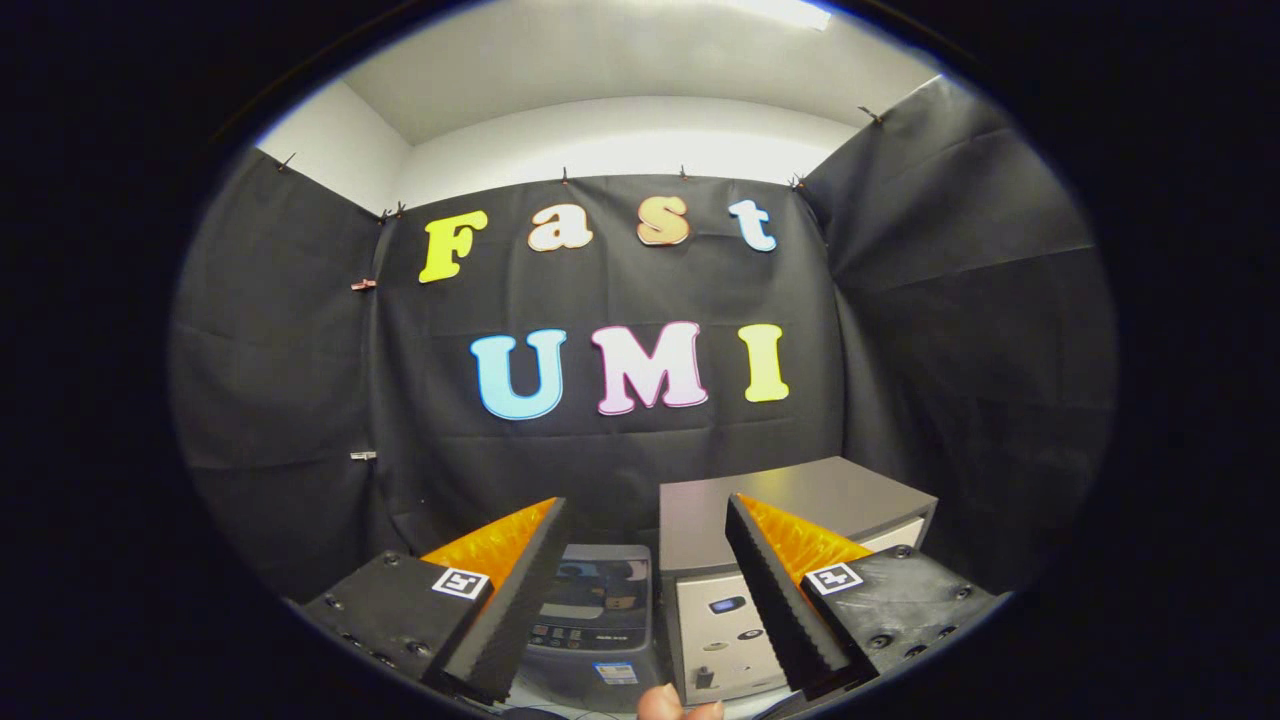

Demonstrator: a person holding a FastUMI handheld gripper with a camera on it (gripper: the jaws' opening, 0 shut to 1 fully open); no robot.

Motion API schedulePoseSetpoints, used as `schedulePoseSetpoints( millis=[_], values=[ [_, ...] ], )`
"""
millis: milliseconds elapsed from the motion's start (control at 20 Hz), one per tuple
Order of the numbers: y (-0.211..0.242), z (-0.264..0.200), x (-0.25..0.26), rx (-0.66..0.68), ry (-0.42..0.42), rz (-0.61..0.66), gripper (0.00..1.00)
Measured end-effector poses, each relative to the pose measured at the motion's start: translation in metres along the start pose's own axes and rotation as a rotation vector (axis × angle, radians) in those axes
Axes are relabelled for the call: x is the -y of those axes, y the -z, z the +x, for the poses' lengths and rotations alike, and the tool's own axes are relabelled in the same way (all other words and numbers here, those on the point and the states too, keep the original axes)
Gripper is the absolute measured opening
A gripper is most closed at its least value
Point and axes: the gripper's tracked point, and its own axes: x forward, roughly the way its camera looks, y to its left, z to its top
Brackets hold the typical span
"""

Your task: Put the clothes into the washing machine and then close the washing machine lid.

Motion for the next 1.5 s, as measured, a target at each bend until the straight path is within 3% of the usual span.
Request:
schedulePoseSetpoints(
  millis=[400,1050,1500],
  values=[
    [0.011,-0.005,0.034,-0.019,0.033,0.011,0.99],
    [0.012,-0.016,-0.001,0.002,-0.021,-0.044,0.99],
    [0.008,-0.026,0.009,0.024,-0.019,-0.031,0.99]
  ],
)
